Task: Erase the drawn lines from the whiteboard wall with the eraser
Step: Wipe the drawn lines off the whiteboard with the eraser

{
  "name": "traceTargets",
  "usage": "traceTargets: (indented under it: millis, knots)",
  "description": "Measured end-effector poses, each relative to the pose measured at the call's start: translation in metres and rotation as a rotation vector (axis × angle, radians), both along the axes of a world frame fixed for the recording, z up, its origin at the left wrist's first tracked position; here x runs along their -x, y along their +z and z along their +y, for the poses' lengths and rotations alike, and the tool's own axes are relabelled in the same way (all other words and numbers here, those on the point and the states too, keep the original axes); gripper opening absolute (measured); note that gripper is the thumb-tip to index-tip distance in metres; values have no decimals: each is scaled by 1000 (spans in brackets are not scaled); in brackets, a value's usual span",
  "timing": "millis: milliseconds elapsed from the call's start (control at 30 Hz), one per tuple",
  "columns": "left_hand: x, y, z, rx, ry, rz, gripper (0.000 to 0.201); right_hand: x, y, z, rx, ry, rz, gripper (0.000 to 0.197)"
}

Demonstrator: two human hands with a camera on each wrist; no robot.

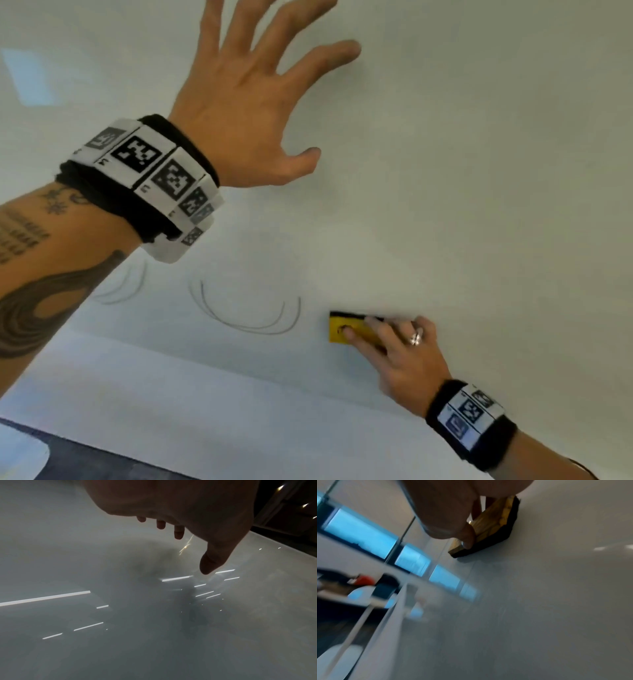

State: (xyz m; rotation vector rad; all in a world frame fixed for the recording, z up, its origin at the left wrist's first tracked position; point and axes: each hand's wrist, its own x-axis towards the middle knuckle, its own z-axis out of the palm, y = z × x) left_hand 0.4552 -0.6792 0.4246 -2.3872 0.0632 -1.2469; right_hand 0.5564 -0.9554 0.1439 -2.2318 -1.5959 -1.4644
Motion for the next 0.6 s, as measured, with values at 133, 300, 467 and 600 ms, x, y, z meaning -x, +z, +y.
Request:
traceTargets:
  millis: [133,300,467,600]
  knots:
    - [9,-2,44,16,9,-10,87,6,64,72,-396,-50,-22,58]
    - [23,-1,81,12,6,40,89,25,-53,99,69,26,33,42]
    - [44,5,138,32,5,38,92,29,-65,88,194,5,61,45]
    - [54,14,175,132,32,17,96,36,32,138,-210,-42,-9,56]
